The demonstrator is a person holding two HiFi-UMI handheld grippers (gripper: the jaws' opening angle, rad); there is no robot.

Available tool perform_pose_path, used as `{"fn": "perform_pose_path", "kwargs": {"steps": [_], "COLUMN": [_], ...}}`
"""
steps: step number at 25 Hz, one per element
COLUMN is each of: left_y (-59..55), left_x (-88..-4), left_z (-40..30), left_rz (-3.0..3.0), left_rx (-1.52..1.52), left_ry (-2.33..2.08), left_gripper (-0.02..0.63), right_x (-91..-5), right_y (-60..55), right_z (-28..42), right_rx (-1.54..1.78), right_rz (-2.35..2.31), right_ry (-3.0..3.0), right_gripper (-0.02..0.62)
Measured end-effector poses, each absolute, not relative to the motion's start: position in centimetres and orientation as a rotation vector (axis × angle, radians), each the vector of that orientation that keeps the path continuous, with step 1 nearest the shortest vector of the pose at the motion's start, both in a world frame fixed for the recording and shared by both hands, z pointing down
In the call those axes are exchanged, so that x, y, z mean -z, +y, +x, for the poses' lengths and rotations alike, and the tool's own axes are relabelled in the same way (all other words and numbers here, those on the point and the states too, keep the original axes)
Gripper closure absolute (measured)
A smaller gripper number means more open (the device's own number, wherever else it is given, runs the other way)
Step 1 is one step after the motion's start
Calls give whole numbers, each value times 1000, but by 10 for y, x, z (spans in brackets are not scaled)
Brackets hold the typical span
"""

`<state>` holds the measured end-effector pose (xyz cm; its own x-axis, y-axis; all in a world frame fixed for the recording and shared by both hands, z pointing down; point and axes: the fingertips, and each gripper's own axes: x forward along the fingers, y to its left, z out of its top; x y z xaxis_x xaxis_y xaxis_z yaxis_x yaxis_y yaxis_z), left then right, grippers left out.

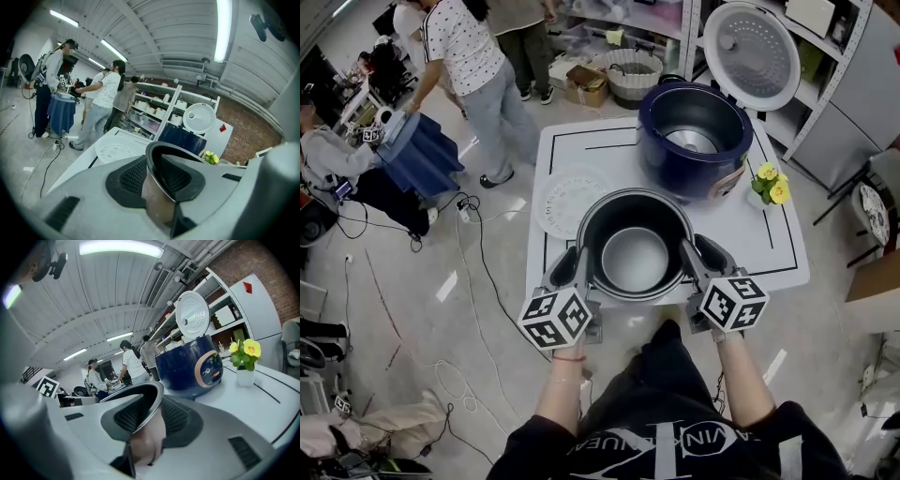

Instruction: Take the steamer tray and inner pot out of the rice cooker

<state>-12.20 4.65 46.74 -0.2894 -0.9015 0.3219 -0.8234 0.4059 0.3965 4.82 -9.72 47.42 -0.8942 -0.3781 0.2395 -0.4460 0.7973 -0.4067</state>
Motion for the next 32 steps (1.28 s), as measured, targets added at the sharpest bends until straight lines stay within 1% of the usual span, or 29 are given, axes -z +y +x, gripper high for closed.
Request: {"fn": "perform_pose_path", "kwargs": {"steps": [13, 18, 25, 32], "left_y": [45, 47, 54, 75], "left_x": [-469, -453, -421, -385], "left_z": [-125, -129, -130, -125], "left_rz": [1553, 1622, 1712, 1778], "left_rx": [191, 195, 161, 76], "left_ry": [-2152, -2170, -2257, -2382], "left_gripper": [517, 517, 523, 555], "right_x": [-477, -463, -426, -396], "right_y": [-100, -100, -90, -68], "right_z": [46, 48, 44, 47], "right_rx": [-612, -520, -442, -362], "right_rz": [596, 568, 518, 523], "right_ry": [-2832, -2863, -2964, -3033], "right_gripper": [465, 472, 501, 567]}}
